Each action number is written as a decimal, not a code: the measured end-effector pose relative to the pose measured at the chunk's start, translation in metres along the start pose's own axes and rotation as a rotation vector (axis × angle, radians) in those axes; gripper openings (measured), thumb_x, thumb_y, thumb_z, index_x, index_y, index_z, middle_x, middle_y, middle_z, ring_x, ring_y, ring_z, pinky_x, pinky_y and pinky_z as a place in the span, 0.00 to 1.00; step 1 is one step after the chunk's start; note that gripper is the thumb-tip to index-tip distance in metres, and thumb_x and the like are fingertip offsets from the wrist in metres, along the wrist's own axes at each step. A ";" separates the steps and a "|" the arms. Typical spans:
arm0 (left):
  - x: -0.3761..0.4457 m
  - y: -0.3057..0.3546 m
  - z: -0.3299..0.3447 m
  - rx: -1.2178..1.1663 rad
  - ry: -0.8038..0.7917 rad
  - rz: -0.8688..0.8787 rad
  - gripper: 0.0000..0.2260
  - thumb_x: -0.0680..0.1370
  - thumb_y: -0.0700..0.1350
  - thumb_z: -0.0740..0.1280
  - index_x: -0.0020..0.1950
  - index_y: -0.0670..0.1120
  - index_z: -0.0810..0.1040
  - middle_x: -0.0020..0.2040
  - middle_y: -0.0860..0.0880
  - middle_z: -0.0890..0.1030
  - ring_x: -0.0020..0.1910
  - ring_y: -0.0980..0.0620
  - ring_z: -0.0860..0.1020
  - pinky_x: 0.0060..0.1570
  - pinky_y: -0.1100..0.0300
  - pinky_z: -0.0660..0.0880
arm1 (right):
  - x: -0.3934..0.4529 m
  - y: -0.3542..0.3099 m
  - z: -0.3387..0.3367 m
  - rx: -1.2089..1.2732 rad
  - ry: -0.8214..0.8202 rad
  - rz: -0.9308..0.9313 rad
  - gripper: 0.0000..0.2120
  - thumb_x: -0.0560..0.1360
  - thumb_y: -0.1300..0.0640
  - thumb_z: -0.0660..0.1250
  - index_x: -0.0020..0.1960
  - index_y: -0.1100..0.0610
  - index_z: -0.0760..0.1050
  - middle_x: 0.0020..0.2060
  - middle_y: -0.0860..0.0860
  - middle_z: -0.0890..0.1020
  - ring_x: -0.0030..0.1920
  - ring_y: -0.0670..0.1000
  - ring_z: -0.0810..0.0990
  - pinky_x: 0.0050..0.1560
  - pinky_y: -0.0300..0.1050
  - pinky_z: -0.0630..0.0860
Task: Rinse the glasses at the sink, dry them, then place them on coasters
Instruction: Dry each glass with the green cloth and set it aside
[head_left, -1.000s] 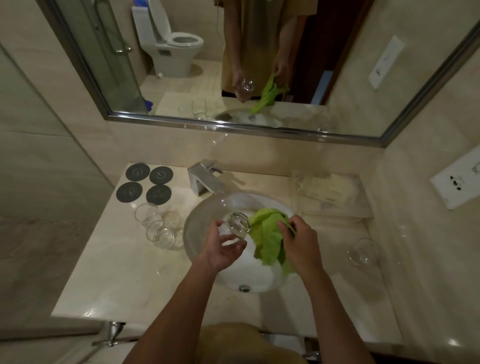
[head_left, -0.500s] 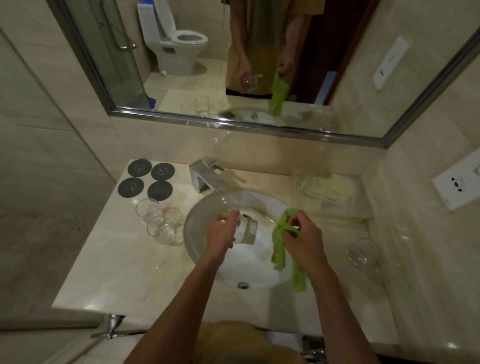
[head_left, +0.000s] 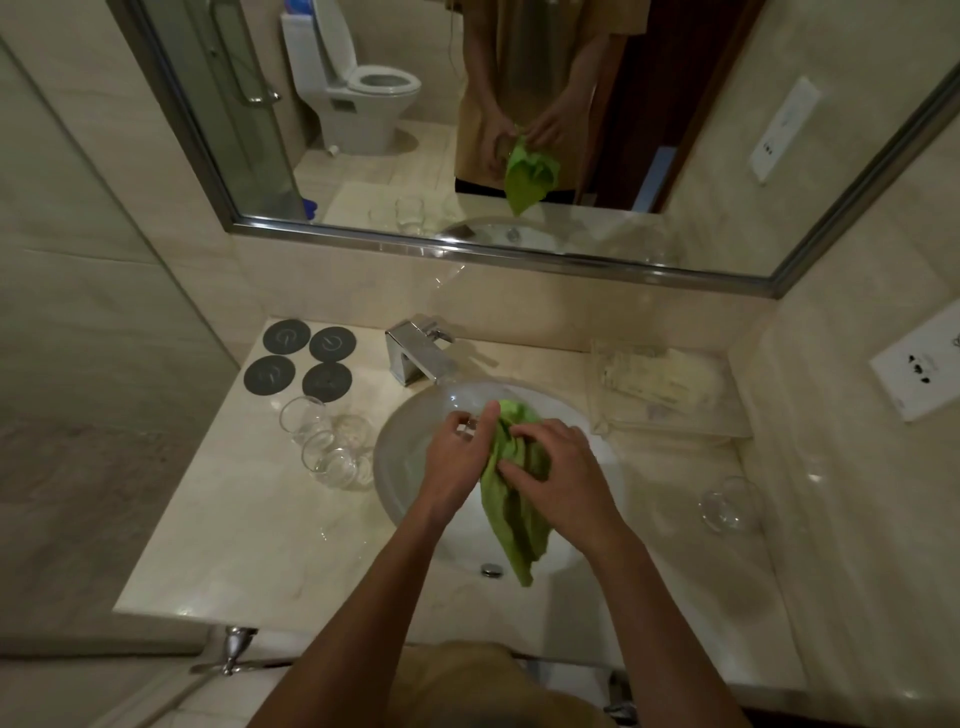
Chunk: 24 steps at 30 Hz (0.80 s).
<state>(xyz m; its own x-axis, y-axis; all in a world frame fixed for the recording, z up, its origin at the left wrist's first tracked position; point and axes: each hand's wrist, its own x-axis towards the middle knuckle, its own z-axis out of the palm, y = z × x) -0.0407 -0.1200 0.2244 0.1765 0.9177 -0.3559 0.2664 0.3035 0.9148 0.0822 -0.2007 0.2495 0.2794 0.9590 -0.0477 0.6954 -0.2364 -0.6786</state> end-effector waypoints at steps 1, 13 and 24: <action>0.001 0.001 -0.001 -0.015 -0.021 0.006 0.21 0.77 0.66 0.64 0.55 0.48 0.78 0.46 0.49 0.83 0.48 0.51 0.82 0.53 0.48 0.80 | 0.001 -0.002 0.000 -0.075 0.037 -0.044 0.19 0.74 0.43 0.71 0.63 0.45 0.75 0.57 0.42 0.75 0.58 0.45 0.68 0.58 0.42 0.68; 0.002 0.031 -0.014 -0.120 -0.152 0.080 0.16 0.80 0.55 0.66 0.55 0.43 0.78 0.46 0.48 0.81 0.44 0.54 0.80 0.38 0.66 0.77 | 0.005 -0.004 0.007 0.042 0.014 -0.124 0.41 0.66 0.34 0.73 0.73 0.46 0.62 0.64 0.45 0.72 0.62 0.44 0.69 0.63 0.45 0.71; -0.004 0.059 -0.001 0.107 0.065 0.203 0.10 0.78 0.54 0.67 0.51 0.48 0.79 0.49 0.49 0.80 0.45 0.54 0.78 0.36 0.64 0.70 | 0.016 -0.020 0.018 -0.350 0.313 -0.217 0.39 0.63 0.46 0.81 0.62 0.55 0.60 0.53 0.58 0.80 0.53 0.60 0.79 0.57 0.57 0.77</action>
<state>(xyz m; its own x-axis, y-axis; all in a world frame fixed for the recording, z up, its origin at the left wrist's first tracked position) -0.0270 -0.1051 0.2803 0.1761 0.9727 -0.1510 0.3316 0.0858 0.9395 0.0609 -0.1780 0.2492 0.2515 0.9117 0.3250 0.9242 -0.1266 -0.3602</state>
